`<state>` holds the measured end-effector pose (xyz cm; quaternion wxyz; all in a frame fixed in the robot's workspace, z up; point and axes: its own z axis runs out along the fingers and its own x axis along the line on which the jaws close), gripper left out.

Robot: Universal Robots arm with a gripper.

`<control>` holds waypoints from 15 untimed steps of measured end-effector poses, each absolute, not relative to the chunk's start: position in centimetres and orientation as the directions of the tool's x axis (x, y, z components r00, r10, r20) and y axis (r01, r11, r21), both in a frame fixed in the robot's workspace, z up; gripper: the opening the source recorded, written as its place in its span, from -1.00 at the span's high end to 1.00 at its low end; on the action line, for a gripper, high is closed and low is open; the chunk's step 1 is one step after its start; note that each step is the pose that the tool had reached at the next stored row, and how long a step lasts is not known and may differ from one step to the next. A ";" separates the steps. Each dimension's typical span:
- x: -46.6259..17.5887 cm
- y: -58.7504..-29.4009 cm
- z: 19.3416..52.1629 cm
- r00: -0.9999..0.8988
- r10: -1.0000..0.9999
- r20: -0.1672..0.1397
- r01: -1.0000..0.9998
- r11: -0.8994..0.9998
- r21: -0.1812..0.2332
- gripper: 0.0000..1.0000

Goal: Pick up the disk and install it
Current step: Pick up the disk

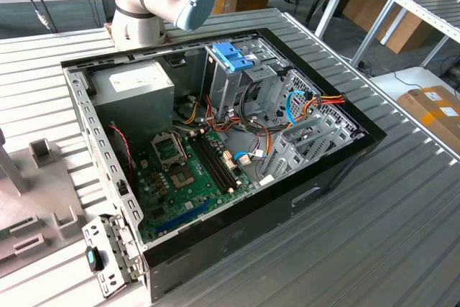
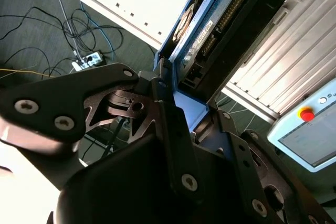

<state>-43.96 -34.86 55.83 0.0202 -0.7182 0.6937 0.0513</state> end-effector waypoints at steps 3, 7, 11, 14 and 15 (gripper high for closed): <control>-44.0 -34.9 56.3 0.032 -0.994 -0.103 -0.998 -0.037 0.042 0.26; -44.0 -34.9 56.7 0.032 -0.994 -0.104 -0.998 -0.037 0.042 0.26; -44.0 -34.9 57.1 0.032 -0.994 -0.105 -0.998 -0.037 0.042 0.26; -44.0 -34.9 57.4 0.032 -0.994 -0.106 -0.998 -0.037 0.042 0.26; -44.0 -34.9 57.5 0.032 -0.994 -0.106 -0.998 -0.037 0.042 0.26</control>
